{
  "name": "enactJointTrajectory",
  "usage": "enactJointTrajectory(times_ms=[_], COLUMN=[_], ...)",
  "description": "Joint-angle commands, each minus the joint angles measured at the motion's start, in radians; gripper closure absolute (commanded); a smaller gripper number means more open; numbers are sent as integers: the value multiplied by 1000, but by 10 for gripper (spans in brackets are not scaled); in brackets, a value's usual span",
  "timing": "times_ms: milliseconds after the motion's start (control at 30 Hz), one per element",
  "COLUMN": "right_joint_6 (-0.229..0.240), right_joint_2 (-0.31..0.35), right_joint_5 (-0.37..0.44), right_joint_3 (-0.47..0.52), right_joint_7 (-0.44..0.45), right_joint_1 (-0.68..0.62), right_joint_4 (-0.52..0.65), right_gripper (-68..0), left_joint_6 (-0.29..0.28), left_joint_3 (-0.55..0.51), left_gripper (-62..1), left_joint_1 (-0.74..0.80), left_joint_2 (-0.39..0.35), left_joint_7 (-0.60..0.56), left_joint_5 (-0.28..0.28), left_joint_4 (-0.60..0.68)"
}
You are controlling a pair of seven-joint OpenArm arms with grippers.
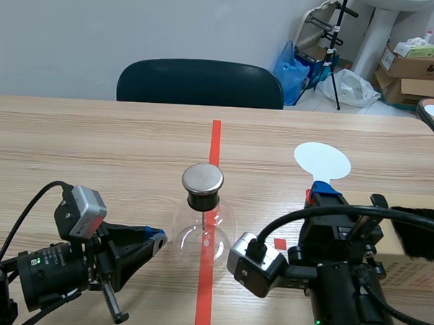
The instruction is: Do the electroscope experiment
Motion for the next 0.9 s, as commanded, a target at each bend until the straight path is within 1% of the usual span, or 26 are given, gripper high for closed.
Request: enactJointTrajectory(times_ms=[0,133,267,867], right_joint_6=[-13,-13,-13,-13], right_joint_2=[5,5,5,5], right_joint_5=[-5,-5,-5,-8], right_joint_3=[10,10,10,10], right_joint_7=[0,0,0,-1], right_joint_1=[7,7,7,7], right_joint_4=[29,29,29,29], right_gripper=[-19,-19,-19,-19], left_joint_6=[-5,-3,17,17], left_joint_3=[-4,-5,-5,-5], left_gripper=[-32,-32,-32,-32], left_joint_1=[-5,-5,-5,-5], left_joint_2=[-1,-1,-1,-1], left_joint_7=[-17,-17,-17,-17], left_joint_5=[-10,-10,-9,-9], left_joint_4=[18,18,18,18])
